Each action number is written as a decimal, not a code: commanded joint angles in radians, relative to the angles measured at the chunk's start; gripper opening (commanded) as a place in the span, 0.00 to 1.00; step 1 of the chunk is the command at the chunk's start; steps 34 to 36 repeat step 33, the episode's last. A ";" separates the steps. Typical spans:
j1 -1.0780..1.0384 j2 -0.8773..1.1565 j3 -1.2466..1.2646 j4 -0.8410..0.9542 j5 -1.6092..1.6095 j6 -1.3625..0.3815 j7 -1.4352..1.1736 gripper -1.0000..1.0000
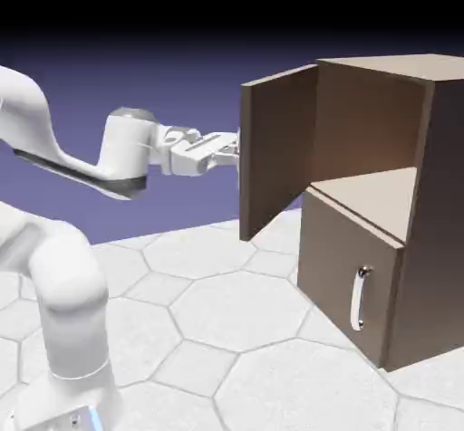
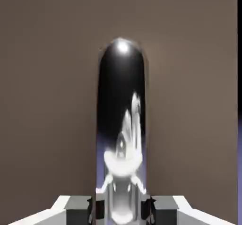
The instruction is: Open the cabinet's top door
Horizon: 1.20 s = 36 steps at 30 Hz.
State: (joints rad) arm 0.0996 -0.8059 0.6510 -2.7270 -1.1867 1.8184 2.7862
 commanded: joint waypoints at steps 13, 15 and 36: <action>-0.270 0.319 0.462 0.392 0.265 -0.537 0.073 0.00; -0.332 0.359 0.534 0.444 0.279 -0.597 0.089 0.00; -0.968 0.281 1.109 0.804 0.451 -0.817 0.048 0.00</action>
